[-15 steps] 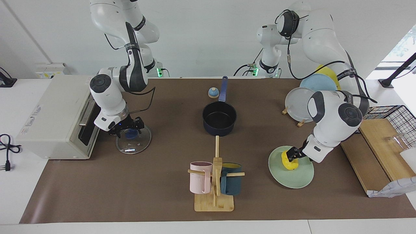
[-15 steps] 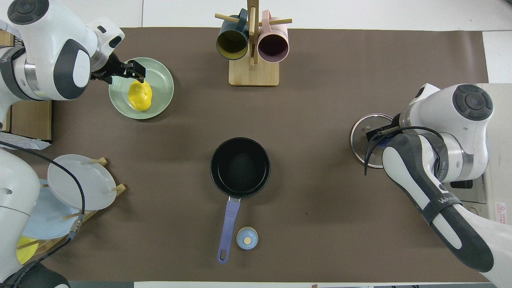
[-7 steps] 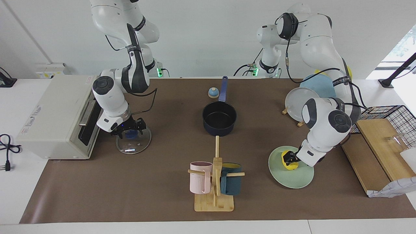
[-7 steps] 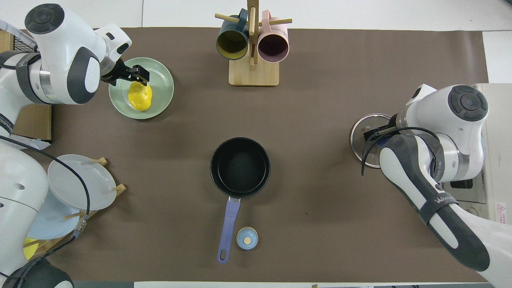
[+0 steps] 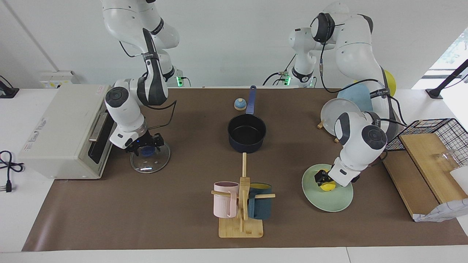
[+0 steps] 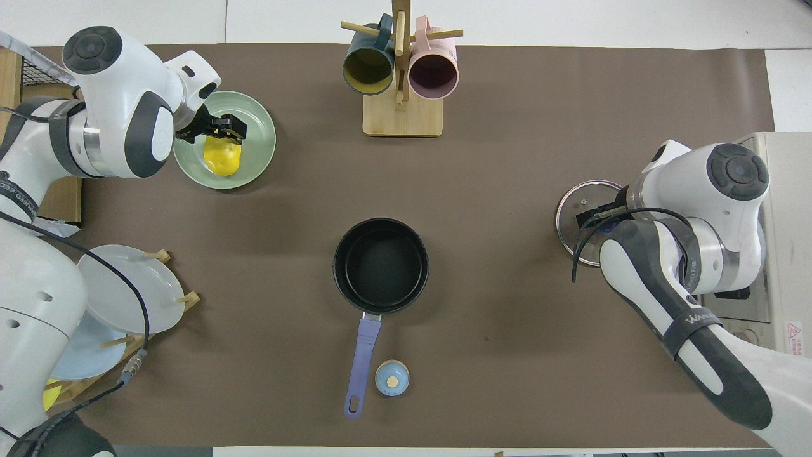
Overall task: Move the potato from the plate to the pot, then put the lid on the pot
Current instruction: 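Close the left gripper on the yellow potato while the right gripper grasps the lid knob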
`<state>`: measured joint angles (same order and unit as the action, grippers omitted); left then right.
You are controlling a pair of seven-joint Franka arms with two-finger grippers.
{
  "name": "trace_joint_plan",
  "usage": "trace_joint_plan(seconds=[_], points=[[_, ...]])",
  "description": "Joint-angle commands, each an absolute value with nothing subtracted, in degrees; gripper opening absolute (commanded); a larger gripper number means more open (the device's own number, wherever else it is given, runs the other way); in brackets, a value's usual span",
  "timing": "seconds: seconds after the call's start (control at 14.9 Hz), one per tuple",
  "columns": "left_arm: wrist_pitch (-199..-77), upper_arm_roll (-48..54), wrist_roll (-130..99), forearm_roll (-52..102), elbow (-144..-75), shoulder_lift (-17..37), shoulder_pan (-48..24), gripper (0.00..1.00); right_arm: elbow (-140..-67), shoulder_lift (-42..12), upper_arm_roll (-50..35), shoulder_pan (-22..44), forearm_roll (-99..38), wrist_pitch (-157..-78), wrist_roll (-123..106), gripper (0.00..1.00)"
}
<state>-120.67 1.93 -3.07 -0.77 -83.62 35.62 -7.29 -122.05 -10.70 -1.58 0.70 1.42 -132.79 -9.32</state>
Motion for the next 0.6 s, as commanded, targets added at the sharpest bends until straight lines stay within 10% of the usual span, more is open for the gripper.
trace_joint_plan(seconds=[0.0,0.07,0.13,0.54], points=[[-122.4,1.6,-2.6,-1.9,-87.0,32.9,-7.6,0.62,-122.4,-10.5,-1.9,0.0,0.9,-133.0,-10.7,0.83],[-122.3,1.6,-2.6,-1.9,-87.0,33.0,-7.6,0.15,-122.4,-10.5,-1.9,0.0,0.9,-132.6,-10.8,0.78],[-122.2,1.6,-2.7,-1.9,-87.0,32.9,-7.7,0.00,-122.4,-10.5,-1.9,0.0,0.9,-132.6,-10.8,0.73],[-110.7,1.8,-8.7,6.3,-82.4,24.5,-8.0,0.00,-119.8,-10.5,-2.0,0.1,1.0,-128.4,-11.2,0.07]])
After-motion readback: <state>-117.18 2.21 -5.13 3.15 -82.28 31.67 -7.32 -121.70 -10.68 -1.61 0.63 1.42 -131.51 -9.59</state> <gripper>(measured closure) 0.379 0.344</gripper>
